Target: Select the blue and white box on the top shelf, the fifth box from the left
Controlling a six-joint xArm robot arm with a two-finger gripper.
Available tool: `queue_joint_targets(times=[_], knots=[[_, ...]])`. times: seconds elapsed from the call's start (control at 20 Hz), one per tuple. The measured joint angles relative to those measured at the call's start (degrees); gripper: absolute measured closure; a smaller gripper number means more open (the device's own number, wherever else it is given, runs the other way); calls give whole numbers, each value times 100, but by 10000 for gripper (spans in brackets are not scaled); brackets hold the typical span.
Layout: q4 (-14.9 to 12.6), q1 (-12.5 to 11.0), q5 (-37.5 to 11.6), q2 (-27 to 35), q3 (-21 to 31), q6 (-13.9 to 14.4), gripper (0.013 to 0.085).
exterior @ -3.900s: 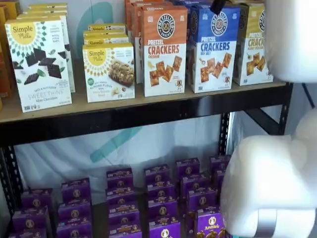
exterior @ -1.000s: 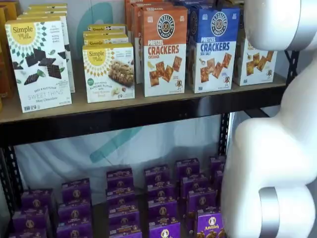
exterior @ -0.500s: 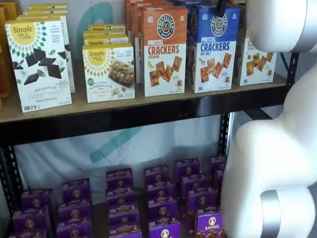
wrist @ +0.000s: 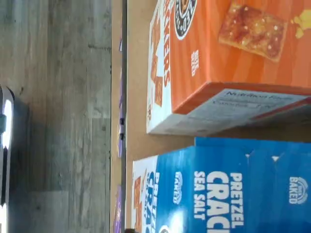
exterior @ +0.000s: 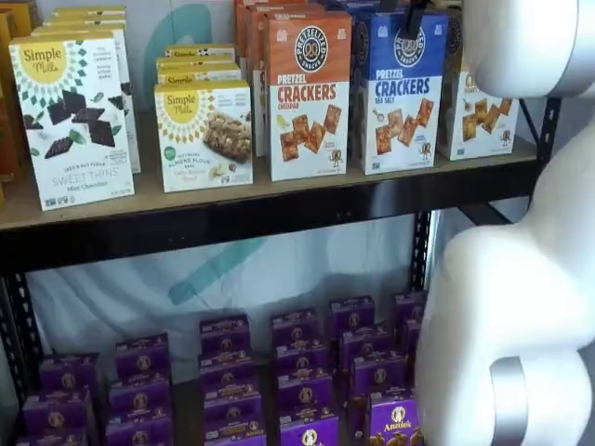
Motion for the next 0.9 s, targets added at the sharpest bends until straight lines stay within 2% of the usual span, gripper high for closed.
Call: queue_joint_targets(times=[0.25, 0.55, 0.9], knots=[[204, -65, 144, 106, -294, 57, 130], [179, -35, 234, 241, -640, 113, 130], [78, 9, 637, 626, -1392, 172, 130]])
